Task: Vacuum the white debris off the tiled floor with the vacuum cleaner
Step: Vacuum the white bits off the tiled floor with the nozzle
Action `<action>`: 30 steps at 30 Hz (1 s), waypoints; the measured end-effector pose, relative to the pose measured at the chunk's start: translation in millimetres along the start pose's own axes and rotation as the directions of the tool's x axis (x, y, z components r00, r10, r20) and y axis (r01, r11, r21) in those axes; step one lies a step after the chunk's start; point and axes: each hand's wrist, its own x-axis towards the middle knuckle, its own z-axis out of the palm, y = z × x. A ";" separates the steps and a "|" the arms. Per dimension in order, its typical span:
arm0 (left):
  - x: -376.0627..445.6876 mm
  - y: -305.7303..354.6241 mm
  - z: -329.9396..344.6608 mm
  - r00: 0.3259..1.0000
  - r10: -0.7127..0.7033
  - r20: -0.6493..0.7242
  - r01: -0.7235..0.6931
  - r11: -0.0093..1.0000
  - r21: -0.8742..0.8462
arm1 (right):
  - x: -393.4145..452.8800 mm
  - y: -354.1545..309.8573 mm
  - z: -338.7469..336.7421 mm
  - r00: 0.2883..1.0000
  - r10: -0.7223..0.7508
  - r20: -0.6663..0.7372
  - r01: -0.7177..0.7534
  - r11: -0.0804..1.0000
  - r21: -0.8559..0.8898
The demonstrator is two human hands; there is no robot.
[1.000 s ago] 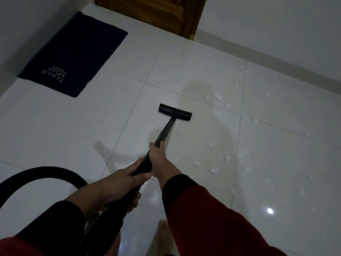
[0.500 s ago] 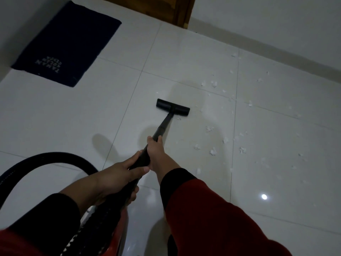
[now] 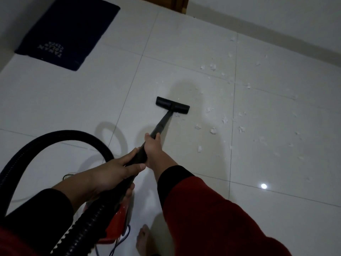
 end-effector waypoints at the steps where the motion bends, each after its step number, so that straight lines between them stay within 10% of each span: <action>1: -2.5 -5.8 2.5 1.000 -0.002 -0.002 0.002 1.000 -0.005 | -1.6 5.1 -2.3 1.000 0.000 0.002 0.000 1.000 -0.015; 30: -43.2 -60.2 57.4 0.999 -0.036 -0.003 0.036 0.998 -0.053 | -13.6 81.5 -41.3 0.999 0.032 -0.012 -0.034 0.991 -0.132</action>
